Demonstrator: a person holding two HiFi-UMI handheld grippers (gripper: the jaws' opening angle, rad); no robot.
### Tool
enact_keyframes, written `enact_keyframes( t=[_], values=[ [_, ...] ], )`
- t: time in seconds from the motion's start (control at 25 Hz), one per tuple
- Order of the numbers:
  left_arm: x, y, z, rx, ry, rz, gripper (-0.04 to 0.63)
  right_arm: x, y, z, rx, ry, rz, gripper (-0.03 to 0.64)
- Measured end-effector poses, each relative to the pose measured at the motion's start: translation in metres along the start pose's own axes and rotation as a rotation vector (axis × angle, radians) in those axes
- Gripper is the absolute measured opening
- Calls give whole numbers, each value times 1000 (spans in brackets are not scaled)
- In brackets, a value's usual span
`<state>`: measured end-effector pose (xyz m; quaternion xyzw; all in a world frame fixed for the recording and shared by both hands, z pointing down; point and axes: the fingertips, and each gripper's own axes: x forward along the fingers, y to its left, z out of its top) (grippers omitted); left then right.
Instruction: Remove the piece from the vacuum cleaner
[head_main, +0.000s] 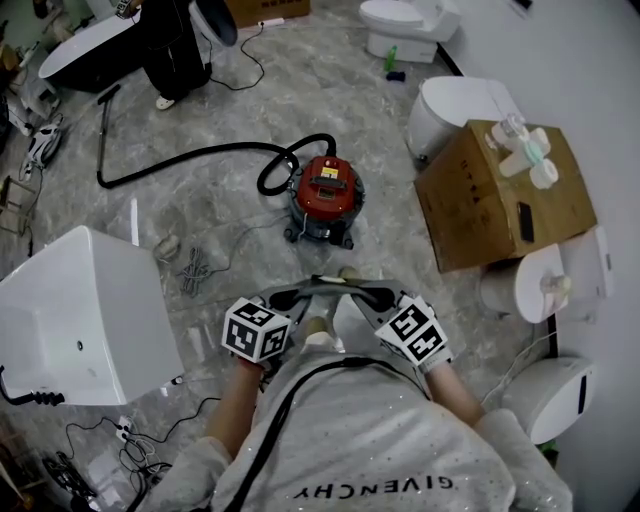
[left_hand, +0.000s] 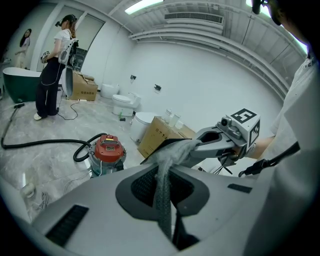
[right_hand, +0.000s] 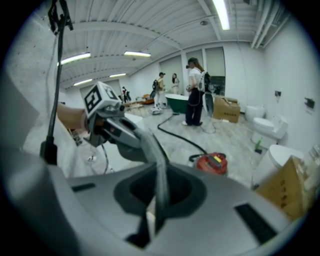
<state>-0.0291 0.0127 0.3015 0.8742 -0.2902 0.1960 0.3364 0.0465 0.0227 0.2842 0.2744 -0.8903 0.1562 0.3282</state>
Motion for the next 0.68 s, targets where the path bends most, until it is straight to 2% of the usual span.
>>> enact_keyframes(
  t=[0.68],
  values=[
    [1, -7, 6, -21, -34, -27, 34, -9, 1, 2, -31, 2, -16, 26]
  ],
)
